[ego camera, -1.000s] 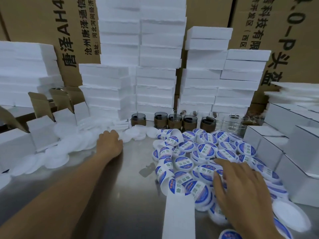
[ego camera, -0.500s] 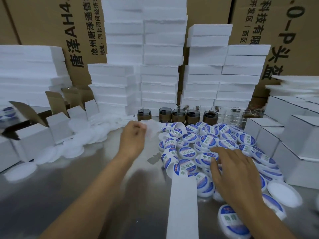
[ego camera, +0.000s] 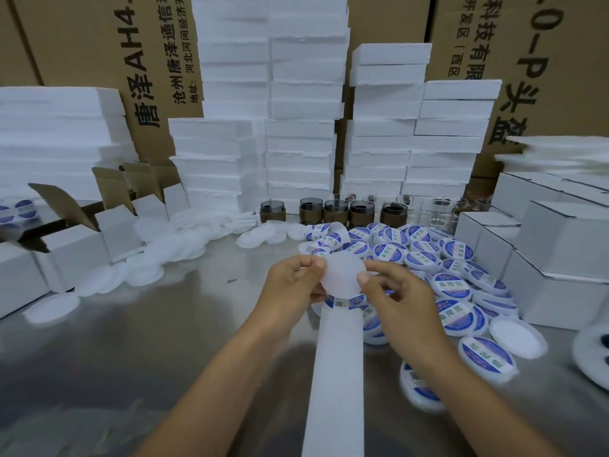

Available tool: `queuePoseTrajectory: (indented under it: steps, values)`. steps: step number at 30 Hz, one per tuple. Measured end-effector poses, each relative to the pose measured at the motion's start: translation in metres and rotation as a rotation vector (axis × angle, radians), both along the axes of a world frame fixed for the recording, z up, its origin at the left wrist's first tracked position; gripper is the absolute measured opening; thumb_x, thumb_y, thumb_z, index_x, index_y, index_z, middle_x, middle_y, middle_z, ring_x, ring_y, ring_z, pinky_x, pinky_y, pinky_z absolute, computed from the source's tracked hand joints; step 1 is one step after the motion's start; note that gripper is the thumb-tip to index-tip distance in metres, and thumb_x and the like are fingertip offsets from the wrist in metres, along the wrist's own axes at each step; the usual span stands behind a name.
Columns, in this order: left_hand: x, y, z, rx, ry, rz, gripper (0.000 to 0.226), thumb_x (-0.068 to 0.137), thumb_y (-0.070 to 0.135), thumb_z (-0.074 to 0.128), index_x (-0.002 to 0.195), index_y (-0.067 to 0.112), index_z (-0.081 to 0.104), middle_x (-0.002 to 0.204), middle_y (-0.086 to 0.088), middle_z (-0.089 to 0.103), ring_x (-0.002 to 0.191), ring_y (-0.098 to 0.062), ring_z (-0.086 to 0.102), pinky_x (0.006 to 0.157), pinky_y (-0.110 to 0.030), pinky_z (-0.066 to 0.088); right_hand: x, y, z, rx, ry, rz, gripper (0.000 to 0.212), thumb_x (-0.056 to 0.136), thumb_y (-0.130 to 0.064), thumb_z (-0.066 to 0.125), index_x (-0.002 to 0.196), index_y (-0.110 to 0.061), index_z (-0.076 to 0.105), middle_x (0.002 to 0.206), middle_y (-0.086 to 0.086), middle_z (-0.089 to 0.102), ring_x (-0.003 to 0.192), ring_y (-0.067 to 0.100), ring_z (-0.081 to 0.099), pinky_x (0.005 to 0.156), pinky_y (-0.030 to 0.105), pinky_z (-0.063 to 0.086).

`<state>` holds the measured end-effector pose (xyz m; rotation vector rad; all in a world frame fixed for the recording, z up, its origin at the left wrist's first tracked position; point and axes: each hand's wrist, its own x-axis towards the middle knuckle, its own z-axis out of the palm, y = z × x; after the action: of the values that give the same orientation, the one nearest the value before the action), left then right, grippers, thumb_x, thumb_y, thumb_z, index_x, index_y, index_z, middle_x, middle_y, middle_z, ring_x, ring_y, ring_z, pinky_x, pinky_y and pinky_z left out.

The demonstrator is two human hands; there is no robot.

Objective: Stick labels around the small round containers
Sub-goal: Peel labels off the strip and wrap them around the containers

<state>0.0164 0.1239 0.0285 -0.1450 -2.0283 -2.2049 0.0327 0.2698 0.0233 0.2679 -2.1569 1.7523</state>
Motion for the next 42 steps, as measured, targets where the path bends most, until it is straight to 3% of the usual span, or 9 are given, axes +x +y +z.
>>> queuePoseTrajectory:
  steps: [4,8,15,17,19,23,28,34,42]
  values:
    - [0.000,0.003,0.000,0.161,-0.011,-0.098,0.020,0.094,0.026,0.051,0.088,0.014,0.066,0.083,-0.003,0.074,0.074,-0.014,0.070,0.065,-0.024,0.057,-0.001,0.001,0.002,-0.138,-0.101,0.080,0.009,0.084,-0.021,0.065,0.085,-0.030,0.063,0.068,-0.012,0.072,0.065,0.003,0.064,0.061,0.011,0.049]
    - [0.000,0.007,-0.004,0.211,0.019,-0.188,0.034,0.072,0.046,0.059,0.091,0.021,0.070,0.083,0.002,0.072,0.072,-0.011,0.067,0.062,-0.025,0.052,0.002,-0.003,0.004,-0.167,-0.116,0.136,0.006,0.082,-0.020,0.067,0.083,-0.025,0.065,0.063,-0.008,0.071,0.054,0.000,0.059,0.053,0.009,0.046]
    - [-0.002,0.002,-0.007,0.209,0.051,-0.216,0.011,0.076,0.024,0.064,0.084,0.026,0.072,0.081,0.005,0.071,0.070,-0.010,0.065,0.057,-0.022,0.052,0.002,-0.002,0.003,-0.194,-0.132,0.124,0.012,0.079,-0.025,0.069,0.088,-0.018,0.066,0.060,-0.003,0.070,0.051,0.003,0.059,0.051,0.015,0.048]
    - [-0.004,0.001,-0.008,0.233,0.036,-0.155,0.013,0.086,0.016,0.059,0.085,0.024,0.069,0.083,0.004,0.069,0.072,-0.012,0.064,0.057,-0.024,0.052,-0.001,0.001,-0.002,-0.053,-0.053,-0.002,0.011,0.083,-0.031,0.065,0.087,-0.021,0.063,0.059,-0.002,0.068,0.054,0.011,0.059,0.054,0.022,0.046]
    - [-0.007,0.001,-0.009,0.250,0.017,-0.078,0.015,0.092,0.010,0.052,0.089,0.020,0.064,0.093,-0.003,0.064,0.079,-0.017,0.060,0.064,-0.029,0.050,-0.003,0.007,-0.009,0.294,0.061,-0.143,0.012,0.088,-0.037,0.057,0.089,-0.025,0.058,0.058,-0.005,0.062,0.059,0.011,0.057,0.058,0.029,0.043]
    - [-0.012,0.001,-0.011,0.232,0.003,0.049,0.016,0.095,0.007,0.048,0.091,0.017,0.059,0.100,-0.009,0.063,0.091,-0.023,0.057,0.073,-0.032,0.048,-0.005,0.007,-0.018,0.768,0.071,-0.235,0.024,0.093,-0.047,0.039,0.106,-0.033,0.052,0.081,-0.010,0.064,0.083,0.011,0.055,0.066,0.030,0.042]
    - [-0.011,-0.003,-0.011,0.314,0.044,0.007,0.014,0.094,0.003,0.049,0.092,0.011,0.060,0.080,0.002,0.074,0.080,-0.014,0.071,0.068,-0.023,0.057,-0.006,0.002,-0.017,0.793,0.099,-0.174,0.035,0.089,-0.056,0.039,0.110,-0.036,0.058,0.090,-0.014,0.057,0.092,0.005,0.043,0.069,0.027,0.035]
    - [-0.010,-0.006,-0.009,0.418,0.041,-0.025,0.008,0.093,0.002,0.050,0.096,0.006,0.057,0.087,-0.002,0.075,0.083,-0.020,0.072,0.065,-0.028,0.058,-0.008,0.001,-0.022,0.939,0.031,-0.091,0.059,0.082,-0.066,0.041,0.133,-0.036,0.043,0.135,-0.010,0.046,0.127,0.010,0.031,0.104,0.034,0.025]
    - [-0.010,-0.007,-0.006,0.389,0.008,-0.016,0.018,0.093,-0.003,0.046,0.091,0.010,0.059,0.079,-0.004,0.074,0.076,-0.025,0.072,0.063,-0.036,0.060,-0.012,0.005,-0.024,0.808,0.061,-0.074,0.045,0.080,-0.054,0.061,0.120,-0.033,0.057,0.121,-0.011,0.056,0.115,0.008,0.042,0.099,0.029,0.033]
